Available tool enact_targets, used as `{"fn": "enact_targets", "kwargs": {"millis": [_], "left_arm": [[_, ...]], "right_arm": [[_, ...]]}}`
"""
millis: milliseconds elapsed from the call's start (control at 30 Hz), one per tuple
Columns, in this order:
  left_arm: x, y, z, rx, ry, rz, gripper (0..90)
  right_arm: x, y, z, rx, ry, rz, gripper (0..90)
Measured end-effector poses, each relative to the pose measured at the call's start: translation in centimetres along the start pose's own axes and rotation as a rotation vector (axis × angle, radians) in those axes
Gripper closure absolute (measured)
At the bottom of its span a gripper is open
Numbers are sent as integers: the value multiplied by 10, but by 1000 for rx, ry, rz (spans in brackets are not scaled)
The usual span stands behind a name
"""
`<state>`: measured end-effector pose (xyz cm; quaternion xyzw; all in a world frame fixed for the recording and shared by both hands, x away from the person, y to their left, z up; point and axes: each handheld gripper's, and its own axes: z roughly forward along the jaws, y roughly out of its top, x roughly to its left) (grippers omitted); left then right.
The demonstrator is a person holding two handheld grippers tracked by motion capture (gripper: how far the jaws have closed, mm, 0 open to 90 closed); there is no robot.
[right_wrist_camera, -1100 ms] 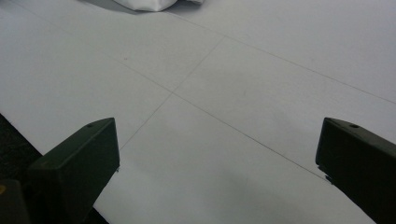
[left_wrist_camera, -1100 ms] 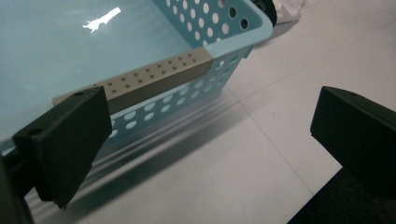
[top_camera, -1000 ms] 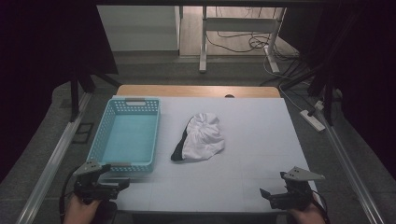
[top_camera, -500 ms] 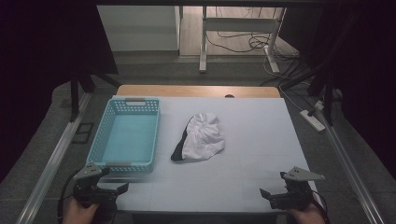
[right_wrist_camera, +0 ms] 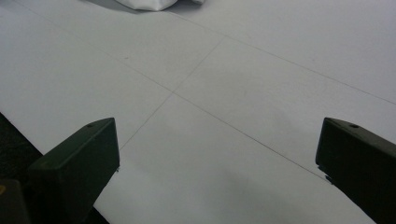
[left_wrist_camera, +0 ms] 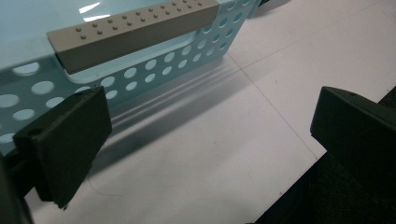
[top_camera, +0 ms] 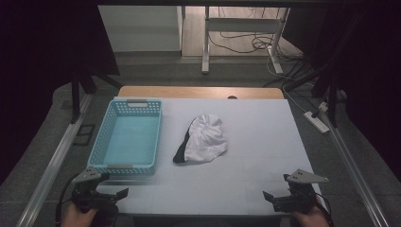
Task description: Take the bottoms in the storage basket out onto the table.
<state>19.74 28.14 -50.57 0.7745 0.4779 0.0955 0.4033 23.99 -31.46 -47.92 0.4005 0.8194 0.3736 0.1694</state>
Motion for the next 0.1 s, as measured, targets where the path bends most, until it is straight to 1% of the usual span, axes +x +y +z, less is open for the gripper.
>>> {"fn": "enact_targets", "kwargs": {"millis": [100], "left_arm": [[0,1,1,1,-3,-6,0]], "right_arm": [[0,0,1,4,-1,-3,0]]}}
